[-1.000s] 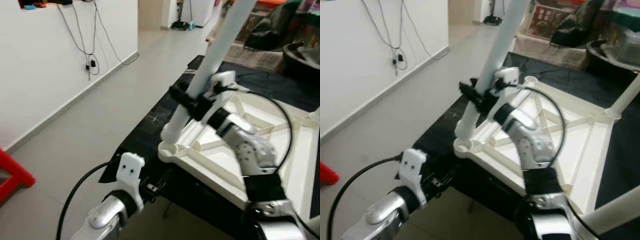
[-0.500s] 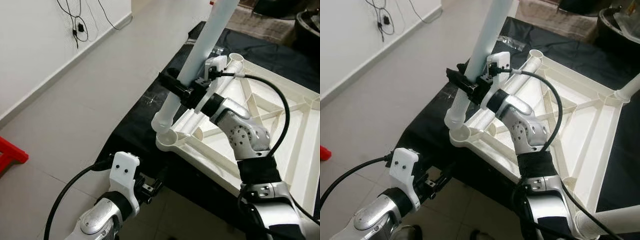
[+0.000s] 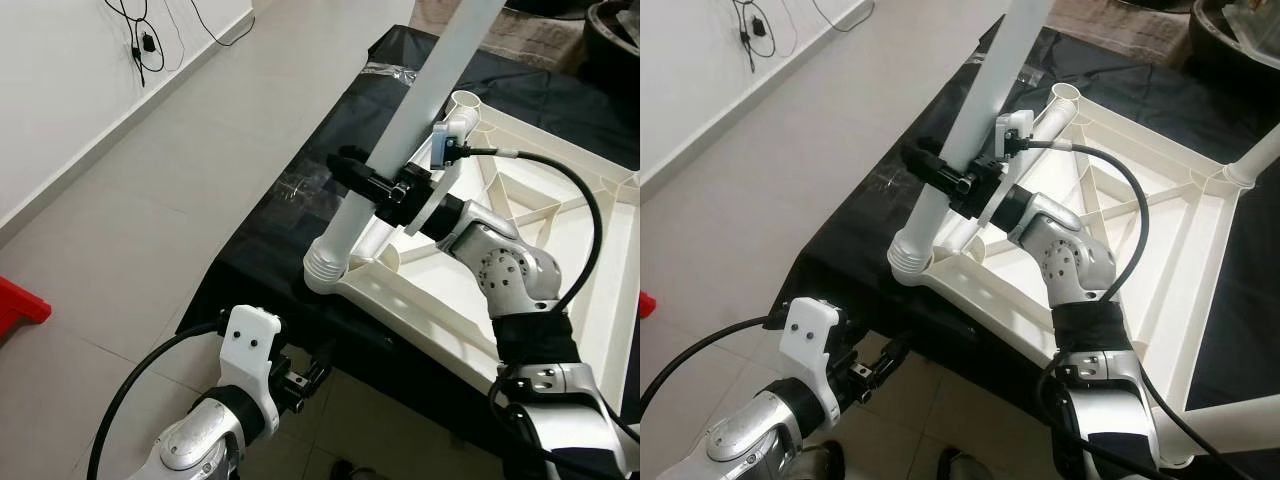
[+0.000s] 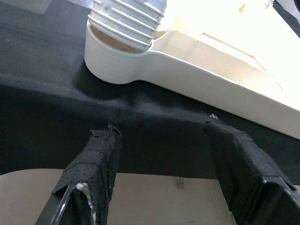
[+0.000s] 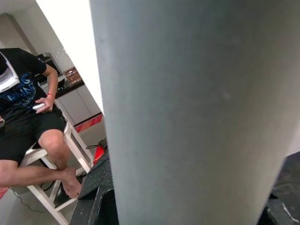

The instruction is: Building children table

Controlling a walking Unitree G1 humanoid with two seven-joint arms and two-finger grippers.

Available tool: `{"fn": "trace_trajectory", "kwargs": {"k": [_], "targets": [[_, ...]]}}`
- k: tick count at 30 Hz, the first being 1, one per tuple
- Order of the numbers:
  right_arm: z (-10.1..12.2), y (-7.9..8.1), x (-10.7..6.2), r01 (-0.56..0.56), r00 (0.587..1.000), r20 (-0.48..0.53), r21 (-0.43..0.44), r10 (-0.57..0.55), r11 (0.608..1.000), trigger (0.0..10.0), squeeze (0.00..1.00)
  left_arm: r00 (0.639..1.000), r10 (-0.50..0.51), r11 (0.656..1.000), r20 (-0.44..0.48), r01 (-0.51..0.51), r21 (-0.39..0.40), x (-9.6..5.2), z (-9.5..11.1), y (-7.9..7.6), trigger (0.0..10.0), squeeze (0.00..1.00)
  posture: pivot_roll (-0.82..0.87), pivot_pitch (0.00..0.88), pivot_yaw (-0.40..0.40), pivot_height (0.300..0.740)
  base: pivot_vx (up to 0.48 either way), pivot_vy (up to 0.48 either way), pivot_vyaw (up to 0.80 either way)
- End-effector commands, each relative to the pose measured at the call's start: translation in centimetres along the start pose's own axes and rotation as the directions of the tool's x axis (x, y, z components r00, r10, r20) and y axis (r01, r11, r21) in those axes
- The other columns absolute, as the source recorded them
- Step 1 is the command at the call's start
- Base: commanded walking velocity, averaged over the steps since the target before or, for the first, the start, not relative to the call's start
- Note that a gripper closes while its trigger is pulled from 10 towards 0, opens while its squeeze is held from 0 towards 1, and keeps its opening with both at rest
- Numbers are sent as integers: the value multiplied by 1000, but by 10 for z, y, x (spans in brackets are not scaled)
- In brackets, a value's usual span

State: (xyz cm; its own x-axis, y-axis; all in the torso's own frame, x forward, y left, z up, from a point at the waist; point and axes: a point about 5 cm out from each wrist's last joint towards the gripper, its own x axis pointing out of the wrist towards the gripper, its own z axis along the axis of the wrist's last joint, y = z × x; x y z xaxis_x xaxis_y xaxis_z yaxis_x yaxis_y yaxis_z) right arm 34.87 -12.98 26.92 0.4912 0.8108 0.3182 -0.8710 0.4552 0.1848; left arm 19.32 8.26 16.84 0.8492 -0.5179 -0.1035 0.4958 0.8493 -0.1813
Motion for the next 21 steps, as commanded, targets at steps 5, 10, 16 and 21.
{"fn": "trace_trajectory", "kwargs": {"k": [5, 10, 16, 21], "targets": [[-18, 1, -4, -4, 996, -94, -47, -1, 999, 10000, 0, 1000, -15, 1000, -5, 15, 0, -3, 1, -5, 10000, 0, 156, 271, -123, 740, 0, 0, 0], [-14, 6, -1, -17, 989, -147, -221, -16, 975, 10000, 0, 1000, -16, 1000, -7, 16, -1, -3, 1, -5, 10000, 0, 155, 264, -124, 740, 0, 0, 0], [-18, 4, -2, -17, 978, -206, -292, -46, 956, 10000, 0, 1000, -16, 1000, -10, 16, -1, -2, 0, -5, 10000, 0, 152, 249, -124, 740, 0, 0, 0], [-31, -2, -7, 15, 951, -280, -385, -132, 923, 10000, 0, 1000, -18, 1000, -7, 18, 2, -1, 1, -5, 10000, 0, 153, 237, -122, 740, 0, 0, 0]]}}
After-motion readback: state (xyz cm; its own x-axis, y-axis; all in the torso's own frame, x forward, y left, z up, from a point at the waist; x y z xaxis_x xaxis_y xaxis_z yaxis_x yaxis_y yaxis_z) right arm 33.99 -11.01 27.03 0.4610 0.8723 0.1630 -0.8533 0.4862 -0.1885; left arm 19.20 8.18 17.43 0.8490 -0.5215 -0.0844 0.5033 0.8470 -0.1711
